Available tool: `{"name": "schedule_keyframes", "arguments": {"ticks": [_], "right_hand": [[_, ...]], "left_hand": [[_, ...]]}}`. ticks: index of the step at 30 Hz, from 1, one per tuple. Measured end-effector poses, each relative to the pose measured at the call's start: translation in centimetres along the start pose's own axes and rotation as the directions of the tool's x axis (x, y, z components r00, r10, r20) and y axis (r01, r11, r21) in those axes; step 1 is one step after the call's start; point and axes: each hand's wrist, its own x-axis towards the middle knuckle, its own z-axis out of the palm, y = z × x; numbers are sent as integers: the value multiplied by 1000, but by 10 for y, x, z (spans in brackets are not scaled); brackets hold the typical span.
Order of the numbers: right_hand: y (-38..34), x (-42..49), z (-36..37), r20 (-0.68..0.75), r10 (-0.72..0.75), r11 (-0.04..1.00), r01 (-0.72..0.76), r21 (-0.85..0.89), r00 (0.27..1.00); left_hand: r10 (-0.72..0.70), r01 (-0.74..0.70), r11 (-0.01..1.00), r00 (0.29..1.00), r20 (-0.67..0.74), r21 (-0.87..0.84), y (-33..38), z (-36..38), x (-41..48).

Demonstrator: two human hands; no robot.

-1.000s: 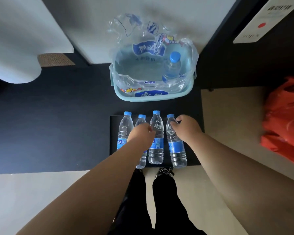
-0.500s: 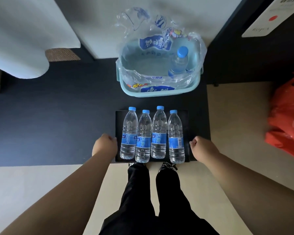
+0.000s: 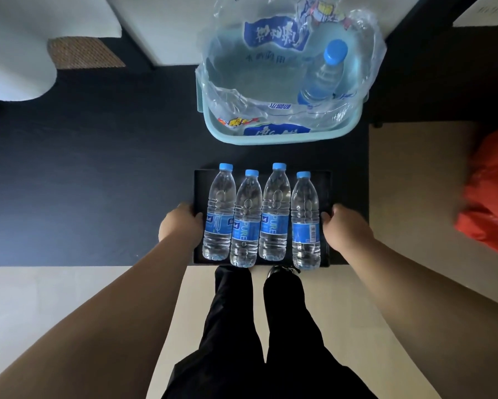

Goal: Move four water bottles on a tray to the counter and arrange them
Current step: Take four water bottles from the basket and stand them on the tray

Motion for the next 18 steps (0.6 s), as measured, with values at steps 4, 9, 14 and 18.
{"name": "schedule_keyframes", "arguments": {"ticks": [4,9,14,18], "right_hand": [[-3,1,1,-34,4,1000,-5,-29,999],[-8,1,3,-48,17,995,-22,-102,999],[-9,-3,8,-108,42,982,-61,-177,993],[-9,-9,7,-128,76,984,-95,-151,989]], "left_hand": [[56,-56,997,998,-10,58,1,1,2],[76,-75,996,997,-19,39,3,4,2],[94,-93,996,995,-38,16,4,4,-5],[92,-93,996,994,-55,-15,2,7,-17]]}}
